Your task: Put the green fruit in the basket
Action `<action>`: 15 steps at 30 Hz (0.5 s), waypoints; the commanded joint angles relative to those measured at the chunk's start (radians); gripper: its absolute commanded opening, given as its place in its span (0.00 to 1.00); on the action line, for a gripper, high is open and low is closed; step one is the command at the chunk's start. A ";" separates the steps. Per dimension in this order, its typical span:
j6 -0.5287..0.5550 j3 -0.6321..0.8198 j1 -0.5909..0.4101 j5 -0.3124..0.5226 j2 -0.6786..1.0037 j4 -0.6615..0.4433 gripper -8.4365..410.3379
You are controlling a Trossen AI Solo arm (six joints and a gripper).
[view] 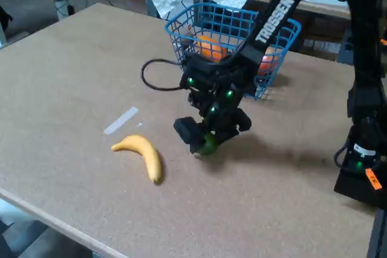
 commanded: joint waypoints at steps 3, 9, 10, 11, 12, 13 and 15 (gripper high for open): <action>0.025 -0.001 0.005 -0.025 0.049 0.029 0.28; 0.026 0.005 0.009 -0.041 -0.012 0.054 0.02; 0.023 0.008 0.010 -0.041 -0.028 0.054 0.01; 0.021 0.014 0.010 -0.042 -0.044 0.054 0.02; 0.015 0.021 0.010 -0.042 -0.059 0.054 0.03; 0.004 0.029 0.010 -0.042 -0.076 0.054 0.03; -0.013 0.047 0.010 -0.042 -0.113 0.051 0.03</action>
